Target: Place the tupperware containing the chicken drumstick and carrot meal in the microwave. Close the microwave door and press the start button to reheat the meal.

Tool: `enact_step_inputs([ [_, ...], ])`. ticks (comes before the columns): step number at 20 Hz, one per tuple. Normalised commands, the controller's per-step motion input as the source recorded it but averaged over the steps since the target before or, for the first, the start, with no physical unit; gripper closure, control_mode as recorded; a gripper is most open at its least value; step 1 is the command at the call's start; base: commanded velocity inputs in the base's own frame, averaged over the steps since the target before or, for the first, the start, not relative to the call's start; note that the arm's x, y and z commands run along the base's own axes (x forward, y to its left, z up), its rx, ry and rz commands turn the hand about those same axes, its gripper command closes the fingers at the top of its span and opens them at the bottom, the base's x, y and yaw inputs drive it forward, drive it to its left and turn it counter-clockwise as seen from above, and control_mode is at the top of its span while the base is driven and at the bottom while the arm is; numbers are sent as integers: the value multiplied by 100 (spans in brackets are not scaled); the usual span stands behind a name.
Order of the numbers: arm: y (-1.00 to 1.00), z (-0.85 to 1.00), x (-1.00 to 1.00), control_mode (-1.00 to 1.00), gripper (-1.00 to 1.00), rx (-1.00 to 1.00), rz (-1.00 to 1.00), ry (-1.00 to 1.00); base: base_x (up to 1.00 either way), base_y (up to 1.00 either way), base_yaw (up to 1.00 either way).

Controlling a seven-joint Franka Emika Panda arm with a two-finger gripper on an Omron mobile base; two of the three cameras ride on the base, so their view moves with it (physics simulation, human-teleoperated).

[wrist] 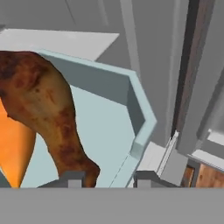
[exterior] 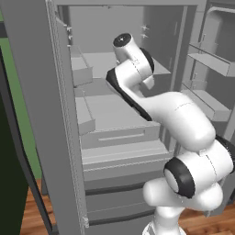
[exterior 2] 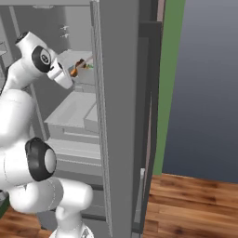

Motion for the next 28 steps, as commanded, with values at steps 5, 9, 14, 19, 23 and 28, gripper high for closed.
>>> enact_step_inputs([
  [5,0,3,-100,-100,100,3,0,0,0,0,0],
  [9,-13,0,-100,-100,100,8,0,-1,0,0,0],
  [14,-17,0,-100,-100,100,10,0,-9,0,0,0],
  [19,-14,0,-100,-100,100,8,0,-22,0,0,0],
  [23,-19,0,-100,-100,100,8,0,-34,0,0,0],
  [28,-20,2,-89,-100,100,10,-2,-33,0,0,0],
])
